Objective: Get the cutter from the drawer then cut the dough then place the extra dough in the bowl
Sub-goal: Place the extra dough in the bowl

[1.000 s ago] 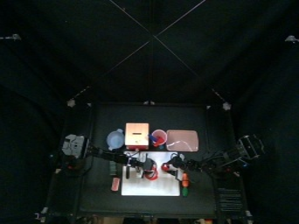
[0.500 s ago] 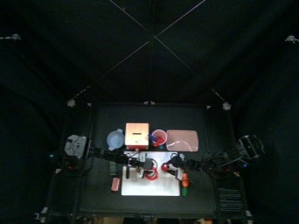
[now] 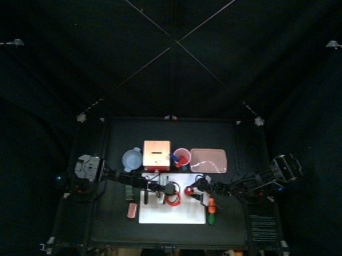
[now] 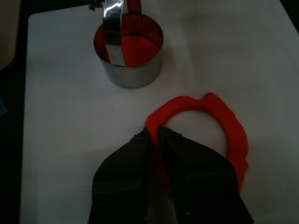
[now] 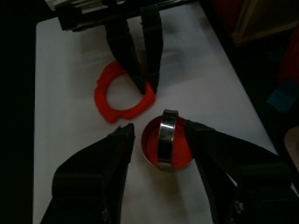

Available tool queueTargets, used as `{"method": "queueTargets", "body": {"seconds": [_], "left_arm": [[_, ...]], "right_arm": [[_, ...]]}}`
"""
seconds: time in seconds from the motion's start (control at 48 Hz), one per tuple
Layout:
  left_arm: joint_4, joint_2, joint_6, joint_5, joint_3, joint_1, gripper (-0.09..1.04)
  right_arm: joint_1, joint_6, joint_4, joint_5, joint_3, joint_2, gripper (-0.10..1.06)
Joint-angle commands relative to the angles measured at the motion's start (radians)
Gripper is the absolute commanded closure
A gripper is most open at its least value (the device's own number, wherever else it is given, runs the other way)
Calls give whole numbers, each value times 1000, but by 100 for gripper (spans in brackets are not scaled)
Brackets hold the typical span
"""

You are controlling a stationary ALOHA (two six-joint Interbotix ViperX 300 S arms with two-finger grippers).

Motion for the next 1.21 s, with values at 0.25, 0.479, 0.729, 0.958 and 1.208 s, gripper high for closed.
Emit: {"method": "queueTargets", "body": {"seconds": [0.25, 0.479, 0.729, 0.958, 1.208], "left_arm": [[-26, -341, -3, -44, 222, 46, 41], [-31, -578, 3, -48, 377, 123, 41], [-28, -882, 8, -48, 535, 225, 41], [-20, -1124, 8, -34, 641, 370, 41], [-18, -1187, 6, 20, 723, 474, 41]], "right_arm": [[-12, 2, 3, 6, -6, -26, 12], [-17, 3, 3, 20, -6, -26, 12], [-31, 2, 3, 38, -9, -26, 12], [-55, 2, -5, 63, -12, -26, 12], [-58, 0, -20, 74, -18, -26, 12]]}}
